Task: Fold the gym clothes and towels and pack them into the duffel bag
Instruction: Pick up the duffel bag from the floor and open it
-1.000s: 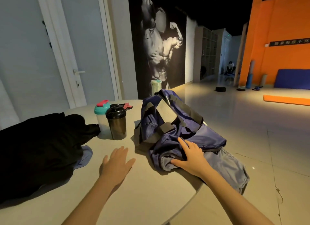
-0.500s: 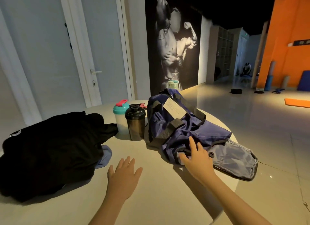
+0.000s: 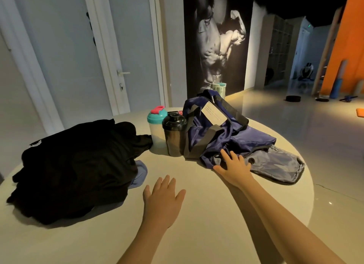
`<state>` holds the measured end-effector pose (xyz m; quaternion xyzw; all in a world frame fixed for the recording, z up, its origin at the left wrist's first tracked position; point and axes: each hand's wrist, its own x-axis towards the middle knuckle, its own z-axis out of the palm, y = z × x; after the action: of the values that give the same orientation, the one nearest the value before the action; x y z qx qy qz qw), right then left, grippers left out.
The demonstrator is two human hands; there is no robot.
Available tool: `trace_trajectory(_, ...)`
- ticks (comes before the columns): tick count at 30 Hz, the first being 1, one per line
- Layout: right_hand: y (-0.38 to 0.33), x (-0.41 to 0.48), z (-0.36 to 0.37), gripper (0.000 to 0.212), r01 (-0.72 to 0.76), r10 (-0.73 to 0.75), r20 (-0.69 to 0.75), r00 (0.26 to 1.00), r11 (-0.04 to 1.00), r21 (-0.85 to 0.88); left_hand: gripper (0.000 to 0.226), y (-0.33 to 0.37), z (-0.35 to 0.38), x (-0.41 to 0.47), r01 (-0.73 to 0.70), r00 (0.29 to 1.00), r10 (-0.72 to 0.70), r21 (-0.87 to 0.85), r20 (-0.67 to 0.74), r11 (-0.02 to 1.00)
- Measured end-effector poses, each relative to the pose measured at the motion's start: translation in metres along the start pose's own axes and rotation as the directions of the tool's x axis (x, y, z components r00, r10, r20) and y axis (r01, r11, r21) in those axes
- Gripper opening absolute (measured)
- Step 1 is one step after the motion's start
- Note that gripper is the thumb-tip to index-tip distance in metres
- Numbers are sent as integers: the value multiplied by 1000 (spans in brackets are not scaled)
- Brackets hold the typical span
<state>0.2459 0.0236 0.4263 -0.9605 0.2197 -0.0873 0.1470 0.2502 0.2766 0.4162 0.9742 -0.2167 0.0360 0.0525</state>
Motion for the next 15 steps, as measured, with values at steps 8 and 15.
trace_trajectory(8, -11, -29, 1, 63, 4, -8, -42, 999, 995, -103, 51, -6, -6, -9, -52, 998, 49, -92, -33, 994)
trace_trajectory(15, -76, -103, 7, 39, 242, -241, -112, 964, 970, 1, 30, -60, -26, -49, -139, 898, 217, 219, -382, 966)
